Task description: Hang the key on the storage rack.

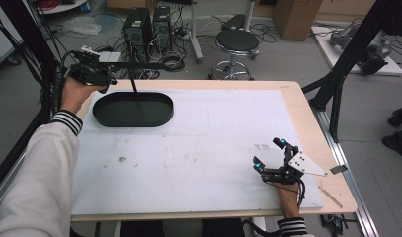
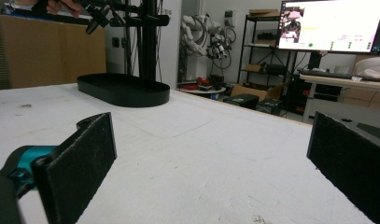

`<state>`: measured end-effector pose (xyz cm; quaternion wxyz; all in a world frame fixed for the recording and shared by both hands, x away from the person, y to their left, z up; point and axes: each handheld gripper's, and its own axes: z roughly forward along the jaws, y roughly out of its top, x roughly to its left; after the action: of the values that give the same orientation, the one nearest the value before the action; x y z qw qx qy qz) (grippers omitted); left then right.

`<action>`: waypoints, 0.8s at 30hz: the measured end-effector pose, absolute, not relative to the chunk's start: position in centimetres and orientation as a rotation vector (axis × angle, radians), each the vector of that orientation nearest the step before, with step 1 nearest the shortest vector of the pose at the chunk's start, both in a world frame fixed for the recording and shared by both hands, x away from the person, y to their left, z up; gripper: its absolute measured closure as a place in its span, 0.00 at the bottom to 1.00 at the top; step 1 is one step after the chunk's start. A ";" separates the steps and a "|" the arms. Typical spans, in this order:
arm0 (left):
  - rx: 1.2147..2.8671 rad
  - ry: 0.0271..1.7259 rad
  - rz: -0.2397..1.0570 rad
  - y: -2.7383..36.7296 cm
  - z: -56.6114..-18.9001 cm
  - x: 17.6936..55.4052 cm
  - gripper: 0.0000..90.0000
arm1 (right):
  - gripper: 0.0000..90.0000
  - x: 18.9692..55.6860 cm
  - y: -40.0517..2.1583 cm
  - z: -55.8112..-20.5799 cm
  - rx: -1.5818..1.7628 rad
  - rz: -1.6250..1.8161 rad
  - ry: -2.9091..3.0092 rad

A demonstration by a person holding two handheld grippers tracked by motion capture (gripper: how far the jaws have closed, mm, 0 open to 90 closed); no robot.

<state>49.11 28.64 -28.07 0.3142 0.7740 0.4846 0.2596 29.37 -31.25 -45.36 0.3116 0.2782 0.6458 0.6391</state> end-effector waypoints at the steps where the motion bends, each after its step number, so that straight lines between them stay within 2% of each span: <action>1: 2.042 1.278 0.684 28.6 -28.1 49.0 0.54 | 0.00 29.4 -31.2 -45.4 0.734 1.687 1.704; 24: 2.041 1.244 0.706 27.5 -26.2 49.3 0.54 | 0.00 29.5 -31.4 -45.4 0.741 1.697 1.697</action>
<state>49.26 27.55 -26.19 0.3193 0.7761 0.4730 0.2683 29.46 -31.37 -45.37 0.3097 0.2806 0.6425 0.6423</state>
